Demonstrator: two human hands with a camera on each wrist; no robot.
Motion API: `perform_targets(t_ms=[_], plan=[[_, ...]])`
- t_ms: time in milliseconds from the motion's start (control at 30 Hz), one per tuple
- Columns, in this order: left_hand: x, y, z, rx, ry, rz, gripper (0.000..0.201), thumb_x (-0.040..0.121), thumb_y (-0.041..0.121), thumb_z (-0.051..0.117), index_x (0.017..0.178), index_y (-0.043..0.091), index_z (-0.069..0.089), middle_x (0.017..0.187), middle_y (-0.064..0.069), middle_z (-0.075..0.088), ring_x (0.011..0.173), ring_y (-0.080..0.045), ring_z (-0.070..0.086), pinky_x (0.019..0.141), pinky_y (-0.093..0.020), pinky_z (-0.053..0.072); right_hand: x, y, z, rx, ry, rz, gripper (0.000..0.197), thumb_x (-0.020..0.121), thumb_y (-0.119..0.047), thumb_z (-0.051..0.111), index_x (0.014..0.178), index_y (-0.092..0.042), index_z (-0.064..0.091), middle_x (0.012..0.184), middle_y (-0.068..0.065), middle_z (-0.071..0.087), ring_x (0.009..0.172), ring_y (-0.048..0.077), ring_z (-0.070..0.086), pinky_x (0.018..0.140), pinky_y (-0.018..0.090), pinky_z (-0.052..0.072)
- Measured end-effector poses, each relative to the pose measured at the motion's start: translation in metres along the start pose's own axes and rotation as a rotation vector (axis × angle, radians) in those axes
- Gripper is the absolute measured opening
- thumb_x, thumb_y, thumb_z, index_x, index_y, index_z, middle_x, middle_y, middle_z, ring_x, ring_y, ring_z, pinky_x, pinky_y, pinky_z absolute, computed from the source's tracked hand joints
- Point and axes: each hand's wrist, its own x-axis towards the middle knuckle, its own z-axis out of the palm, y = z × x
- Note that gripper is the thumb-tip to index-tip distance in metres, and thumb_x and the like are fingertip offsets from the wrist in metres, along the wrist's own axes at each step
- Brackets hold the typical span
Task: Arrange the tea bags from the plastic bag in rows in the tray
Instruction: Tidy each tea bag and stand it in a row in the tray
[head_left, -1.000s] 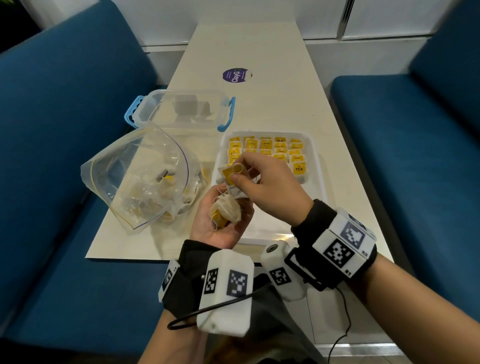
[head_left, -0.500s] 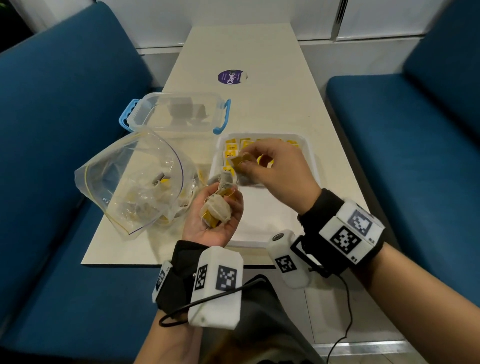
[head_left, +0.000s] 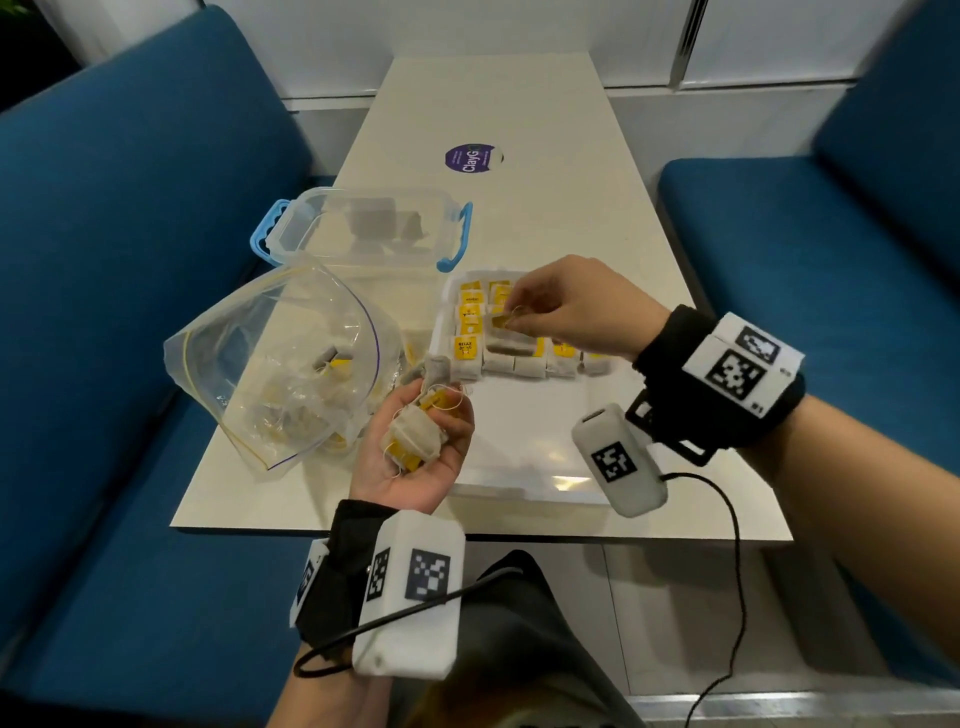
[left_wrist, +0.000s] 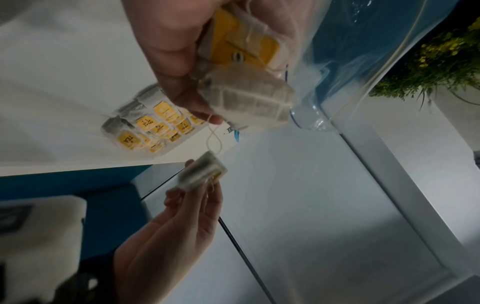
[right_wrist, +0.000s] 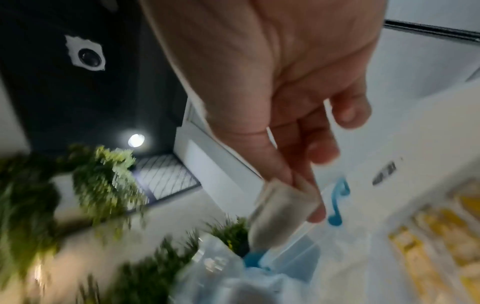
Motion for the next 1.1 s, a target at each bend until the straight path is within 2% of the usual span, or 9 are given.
perform_targets(t_ms=[200,267,367,500,667,833,967,1033,1100], plan=[[-0.005,0.008,-0.012,-0.053,-0.089,0.007,0.048,0.033,-0.017,0.083,0.078,-0.013,0.066,0.085,-0.018,0.059,0.066,-0.023,0.059,0.040,-0.023,0.048,0.011,0.006,0.004,-0.004,0.017,0.039,0.018,0.090,-0.015,0.055,0.105,-0.007,0.062,0.074,-0.002,0.053,0.060,0.004,0.047,0.057,0.013,0.035],[-0.005,0.009,-0.013,-0.050,-0.094,0.014,0.048,0.032,-0.017,0.083,0.077,-0.014,0.066,0.085,-0.018,0.059,0.067,-0.022,0.058,0.040,-0.023,0.048,0.015,0.009,0.004,-0.004,0.097,0.054,0.017,0.092,-0.012,0.051,0.104,-0.007,0.061,0.081,0.004,0.056,0.059,0.006,0.049,0.053,0.012,0.036],[-0.005,0.009,-0.012,-0.054,-0.049,0.028,0.035,0.045,-0.007,0.078,0.077,-0.014,0.064,0.085,-0.017,0.058,0.060,-0.023,0.060,0.038,-0.023,0.047,0.014,0.006,0.002,0.211,0.054,0.060,0.012,0.096,-0.010,0.045,0.105,-0.008,0.052,0.073,0.013,0.060,0.036,0.004,0.049,0.040,0.019,0.041],[-0.007,0.010,-0.014,-0.083,-0.077,0.022,0.055,0.035,-0.016,0.082,0.086,-0.011,0.061,0.087,-0.018,0.058,0.058,-0.024,0.061,0.037,-0.025,0.047,0.015,0.007,-0.001,0.335,0.050,0.086,0.009,0.097,-0.011,0.044,0.105,-0.009,0.049,0.074,0.006,0.061,0.042,0.009,0.060,0.037,0.024,0.044],[-0.007,0.012,-0.017,-0.092,-0.094,0.011,0.064,0.029,-0.019,0.083,0.088,-0.010,0.060,0.085,-0.018,0.059,0.058,-0.025,0.061,0.037,-0.025,0.047,0.024,0.015,0.007,0.297,0.111,0.150,0.010,0.096,-0.012,0.046,0.103,-0.009,0.052,0.051,-0.001,0.054,0.026,0.007,0.044,0.031,0.019,0.035],[-0.006,0.010,-0.020,-0.088,-0.103,0.025,0.058,0.028,-0.020,0.083,0.082,-0.014,0.062,0.084,-0.020,0.059,0.058,-0.025,0.061,0.037,-0.025,0.047,0.040,0.017,0.033,0.493,-0.074,0.271,0.008,0.099,-0.010,0.037,0.103,-0.006,0.042,0.083,0.017,0.061,0.047,0.011,0.064,0.041,0.026,0.051],[-0.006,0.011,-0.022,-0.083,-0.105,0.022,0.056,0.029,-0.019,0.084,0.081,-0.015,0.064,0.084,-0.019,0.059,0.059,-0.025,0.062,0.039,-0.024,0.048,0.050,0.025,0.056,0.577,-0.121,0.415,0.018,0.097,-0.008,0.042,0.080,-0.006,0.042,0.061,0.012,0.062,0.047,0.013,0.065,0.051,0.028,0.056],[-0.006,0.011,-0.023,-0.086,-0.104,0.022,0.056,0.030,-0.018,0.084,0.082,-0.016,0.064,0.086,-0.019,0.059,0.060,-0.025,0.062,0.039,-0.024,0.049,0.053,0.028,0.063,0.623,-0.127,0.504,0.006,0.095,-0.004,0.047,0.091,0.001,0.047,0.054,0.011,0.063,0.056,0.020,0.068,0.053,0.027,0.056],[-0.007,0.010,-0.024,-0.098,-0.093,0.027,0.053,0.034,-0.016,0.083,0.083,-0.016,0.064,0.087,-0.019,0.059,0.060,-0.026,0.062,0.039,-0.024,0.049,0.055,0.030,0.067,0.660,-0.126,0.603,0.011,0.091,0.002,0.051,0.101,0.007,0.049,0.062,0.015,0.063,0.086,0.032,0.070,0.054,0.024,0.055]])
